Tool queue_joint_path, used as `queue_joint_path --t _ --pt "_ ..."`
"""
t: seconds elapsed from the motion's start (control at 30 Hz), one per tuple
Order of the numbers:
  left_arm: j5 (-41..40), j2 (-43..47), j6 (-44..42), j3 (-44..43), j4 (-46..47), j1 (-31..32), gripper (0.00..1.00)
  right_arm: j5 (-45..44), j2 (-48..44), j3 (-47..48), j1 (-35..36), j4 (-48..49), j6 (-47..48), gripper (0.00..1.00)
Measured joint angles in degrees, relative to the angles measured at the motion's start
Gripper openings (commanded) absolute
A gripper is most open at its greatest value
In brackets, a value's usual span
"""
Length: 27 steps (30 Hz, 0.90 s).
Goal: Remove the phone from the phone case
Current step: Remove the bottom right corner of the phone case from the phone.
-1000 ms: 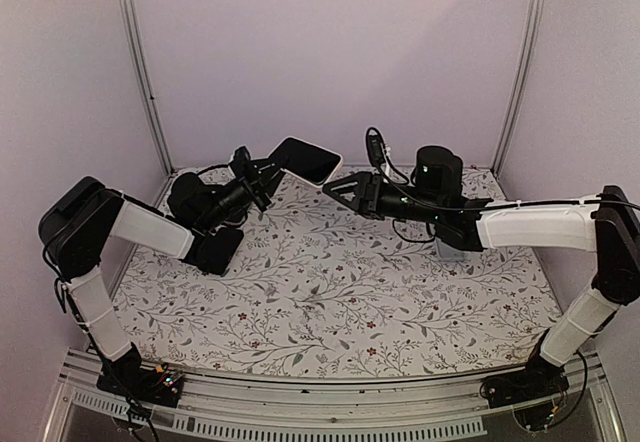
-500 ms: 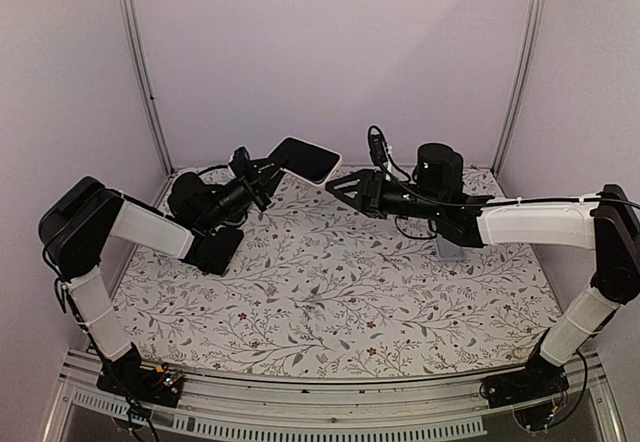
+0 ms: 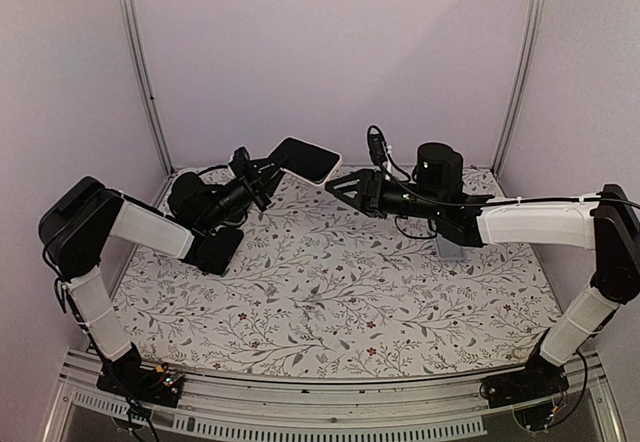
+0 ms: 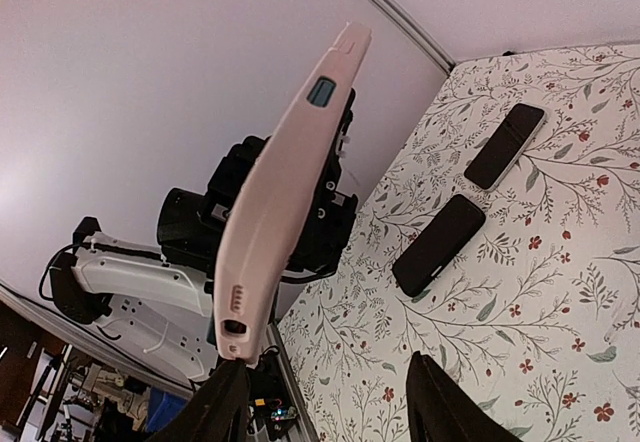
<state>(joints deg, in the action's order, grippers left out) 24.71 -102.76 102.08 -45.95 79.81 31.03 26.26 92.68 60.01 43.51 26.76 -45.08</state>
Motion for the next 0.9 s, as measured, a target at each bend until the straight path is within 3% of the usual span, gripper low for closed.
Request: queue_joint_path --t 0.9 --pt "0.39 0.00 -0.11 0.00 -0.35 -0.07 0.00 -0.02 -1.33 -0.24 0.96 -1.05 0.37 0.55"
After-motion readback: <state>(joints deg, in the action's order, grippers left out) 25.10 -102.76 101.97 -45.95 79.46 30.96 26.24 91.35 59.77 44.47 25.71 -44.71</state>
